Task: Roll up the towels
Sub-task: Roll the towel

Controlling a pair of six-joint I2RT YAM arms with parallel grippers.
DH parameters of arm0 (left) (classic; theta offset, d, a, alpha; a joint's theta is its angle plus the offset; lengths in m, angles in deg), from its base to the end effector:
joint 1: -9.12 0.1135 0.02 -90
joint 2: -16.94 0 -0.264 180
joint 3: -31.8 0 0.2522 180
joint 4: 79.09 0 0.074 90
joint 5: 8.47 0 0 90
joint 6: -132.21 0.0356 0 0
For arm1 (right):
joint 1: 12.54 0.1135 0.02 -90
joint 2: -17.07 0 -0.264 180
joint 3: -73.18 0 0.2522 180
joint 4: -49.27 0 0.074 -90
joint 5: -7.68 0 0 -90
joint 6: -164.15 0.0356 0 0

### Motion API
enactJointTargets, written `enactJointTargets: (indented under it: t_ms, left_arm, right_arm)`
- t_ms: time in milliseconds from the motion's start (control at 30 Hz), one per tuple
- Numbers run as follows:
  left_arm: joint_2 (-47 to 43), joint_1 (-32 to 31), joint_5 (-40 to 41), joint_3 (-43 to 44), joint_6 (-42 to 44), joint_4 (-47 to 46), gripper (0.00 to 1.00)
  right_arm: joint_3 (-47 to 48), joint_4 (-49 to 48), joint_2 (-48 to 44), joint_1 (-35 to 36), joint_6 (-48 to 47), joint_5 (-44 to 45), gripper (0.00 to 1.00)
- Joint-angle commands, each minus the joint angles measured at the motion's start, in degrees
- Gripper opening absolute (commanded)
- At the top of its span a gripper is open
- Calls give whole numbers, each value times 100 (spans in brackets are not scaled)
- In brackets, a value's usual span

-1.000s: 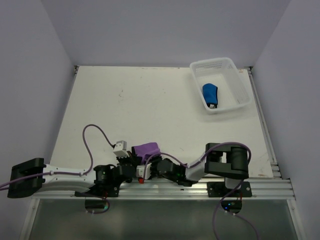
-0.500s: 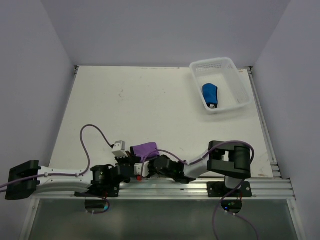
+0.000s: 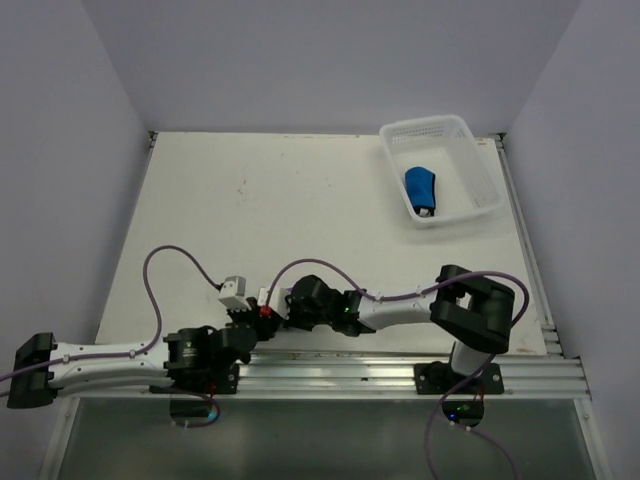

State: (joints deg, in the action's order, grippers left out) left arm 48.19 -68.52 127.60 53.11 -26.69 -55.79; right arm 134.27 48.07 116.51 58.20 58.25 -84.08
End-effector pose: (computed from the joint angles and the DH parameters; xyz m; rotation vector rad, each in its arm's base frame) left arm 0.0519 -0.1169 0.1528 -0.3052 2.0260 -0.7887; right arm 0.1139 0.3293 0.1513 -1.5750 1.6448 0.5522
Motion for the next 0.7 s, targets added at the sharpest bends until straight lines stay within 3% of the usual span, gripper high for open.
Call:
enactJointTargets:
  t_ms: [0, 133, 400, 667]
  left_arm:
    - [-66, -14, 78, 405, 211, 258, 17]
    - [-197, -22, 78, 414, 9, 575, 17]
    - [-857, -22, 131, 414, -44, 1163, 16]
    - [-962, -22, 166, 537, 35, 1340, 16]
  right_arm:
    - [162, 1206, 146, -209, 930, -1027, 8]
    - [197, 1302, 76, -482, 1545, -1467, 7]
    - [935, 2559, 400, -570, 2495, -2126, 2]
    - [1560, 2851, 980, -912, 3575, -3572, 3]
